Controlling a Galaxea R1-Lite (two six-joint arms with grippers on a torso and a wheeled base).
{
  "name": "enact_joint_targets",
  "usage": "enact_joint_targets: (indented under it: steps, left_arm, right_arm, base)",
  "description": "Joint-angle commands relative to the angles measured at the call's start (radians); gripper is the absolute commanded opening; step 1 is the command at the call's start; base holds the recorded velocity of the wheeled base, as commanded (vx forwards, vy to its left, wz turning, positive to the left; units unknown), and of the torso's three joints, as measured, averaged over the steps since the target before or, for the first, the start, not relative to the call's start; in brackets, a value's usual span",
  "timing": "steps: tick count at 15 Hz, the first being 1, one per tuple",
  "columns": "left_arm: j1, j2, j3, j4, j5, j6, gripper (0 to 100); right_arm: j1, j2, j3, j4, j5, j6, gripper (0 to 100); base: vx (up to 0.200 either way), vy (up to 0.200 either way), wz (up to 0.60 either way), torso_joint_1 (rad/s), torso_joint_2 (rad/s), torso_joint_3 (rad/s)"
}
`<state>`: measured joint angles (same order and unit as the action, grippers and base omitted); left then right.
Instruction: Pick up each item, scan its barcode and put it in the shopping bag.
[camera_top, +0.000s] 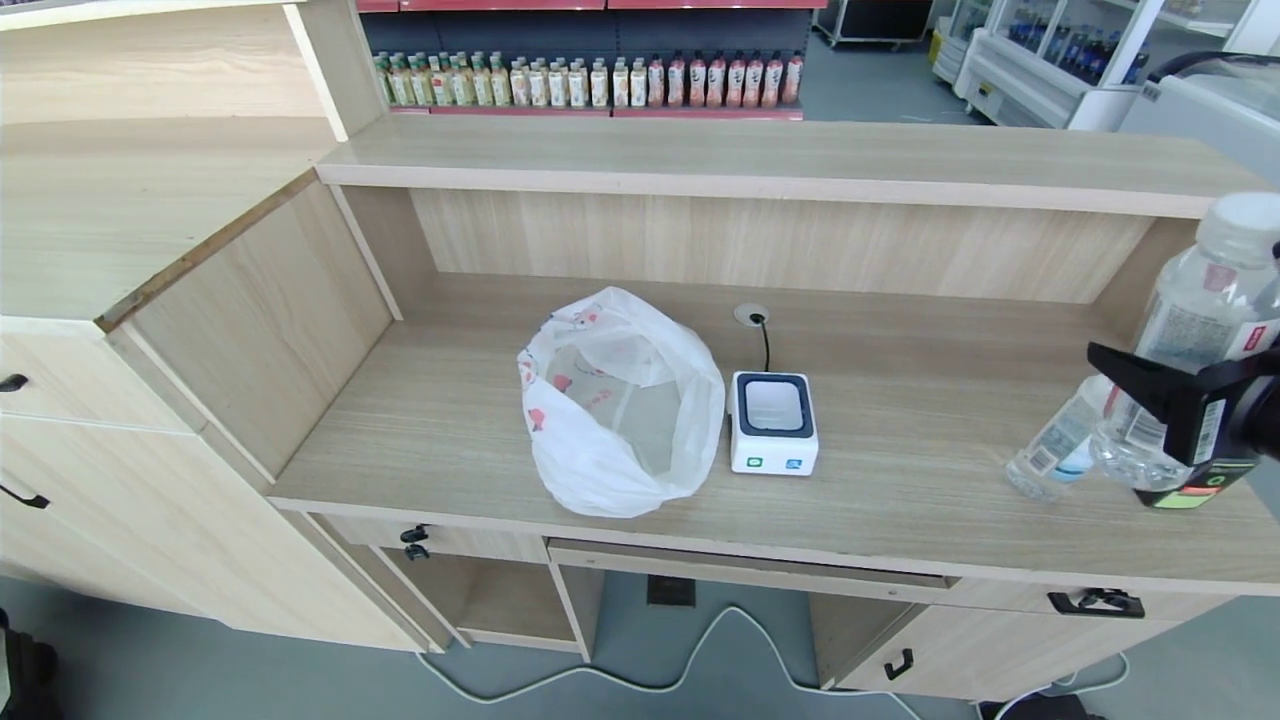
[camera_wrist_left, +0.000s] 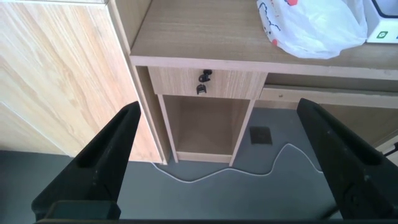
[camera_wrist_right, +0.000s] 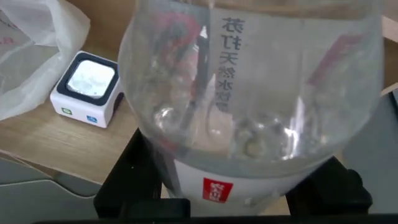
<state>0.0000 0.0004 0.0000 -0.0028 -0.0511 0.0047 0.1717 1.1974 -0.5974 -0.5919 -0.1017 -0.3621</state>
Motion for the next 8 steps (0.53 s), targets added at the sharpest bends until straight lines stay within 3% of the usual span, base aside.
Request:
enact_joint_targets:
  steps: [1,3,8]
  left_arm:
    - [0.000,0.000,0.000,0.000,0.000,0.000,100]
    - [0.000,0.000,0.000,0.000,0.000,0.000,100]
    - [0.000,0.000,0.000,0.000,0.000,0.000,100]
  right_arm:
    - [-0.001,0.036,-0.016,-0.052,0.000,-0.017,0]
    - [-0.003,0.134,-0.024,-0.220,-0.001,-0.078,0]
    - [-0.001,0.249,-0.058,-0.284,-0.001,-0.139,0]
  base:
    - [0.000,0.000,0.60,-0.007,0.00,0.007]
    - [0.000,0.000,0.60,0.012,0.00,0.000]
    - [0.000,0.000,0.60,0.004,0.00,0.001]
